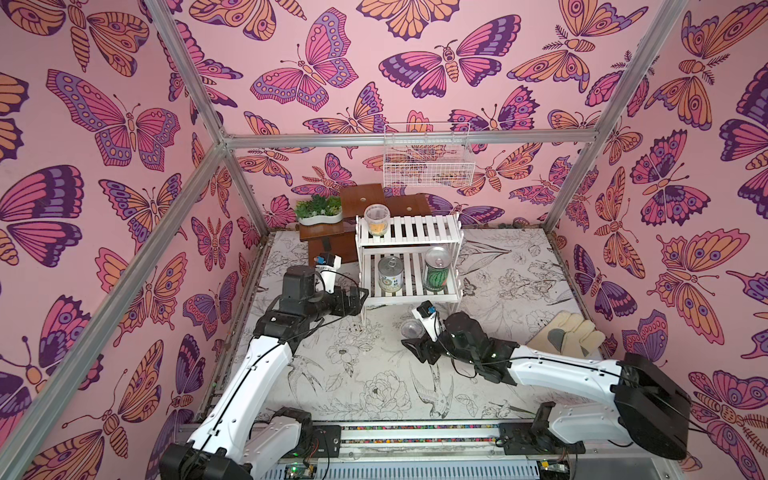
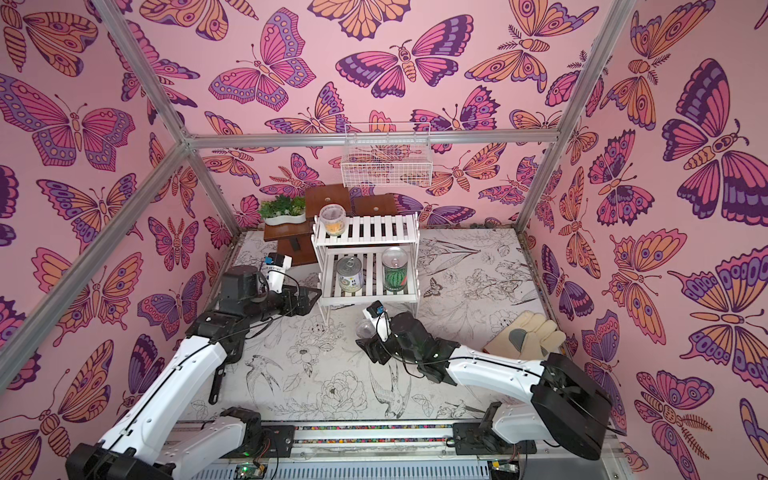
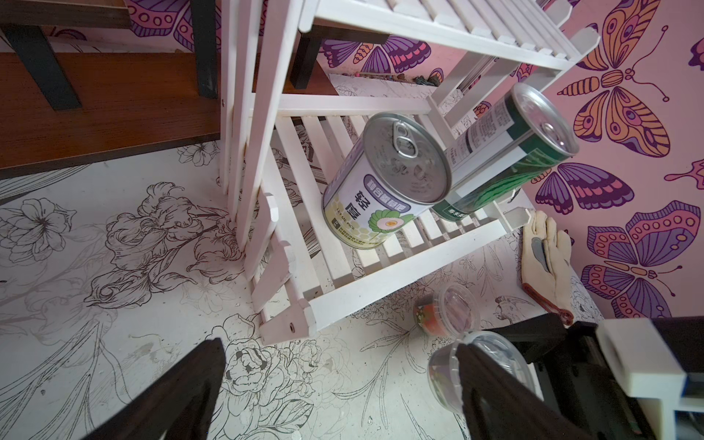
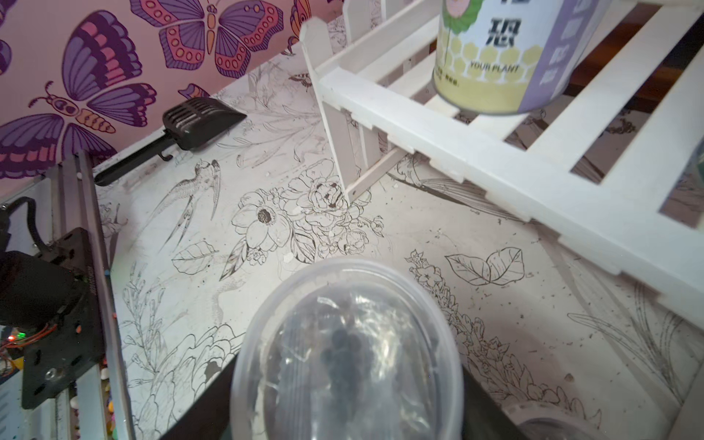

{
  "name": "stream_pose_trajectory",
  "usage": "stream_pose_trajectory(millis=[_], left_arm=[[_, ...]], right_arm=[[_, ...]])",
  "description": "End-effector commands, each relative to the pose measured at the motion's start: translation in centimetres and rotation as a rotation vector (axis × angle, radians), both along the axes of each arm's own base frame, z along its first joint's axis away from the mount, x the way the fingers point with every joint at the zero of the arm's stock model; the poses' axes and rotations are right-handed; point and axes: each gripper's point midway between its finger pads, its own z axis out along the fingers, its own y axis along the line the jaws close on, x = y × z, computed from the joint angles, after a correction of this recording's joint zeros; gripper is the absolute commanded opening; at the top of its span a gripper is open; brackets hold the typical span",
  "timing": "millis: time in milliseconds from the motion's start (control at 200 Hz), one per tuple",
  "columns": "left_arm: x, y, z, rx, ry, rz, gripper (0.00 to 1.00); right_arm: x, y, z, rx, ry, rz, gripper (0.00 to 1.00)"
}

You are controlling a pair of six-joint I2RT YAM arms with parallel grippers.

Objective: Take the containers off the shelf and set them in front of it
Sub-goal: Place the container at the center of the board.

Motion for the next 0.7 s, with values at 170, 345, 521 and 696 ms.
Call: stream_pose_trajectory(millis=[170,345,521,696], left_arm=[[-0.2,0.0,0.1,-0.005,-0.005,-0.01,1.0],[-0.3,-0.1,0.2,-0.005,-0.007,-0.011,1.0],[-0.3,0.0,0.1,-0.005,-0.008,-0.011,1.0],[-0.2,0.0,0.1,-0.003,-0.008,-0.01,1.0]], right_arm=[[1.6,2.2,-0.6,0.079,-0.037,-0.029,0.63],[2.5,2.8,-1.6,0.087,-0.048,-0.057,0.62],[3.4,3.3,-3.7,0.074,-0.044,-0.084,0.62],[4.1,3.5,-4.5,0.061,-0.052,-0.114,0.63]])
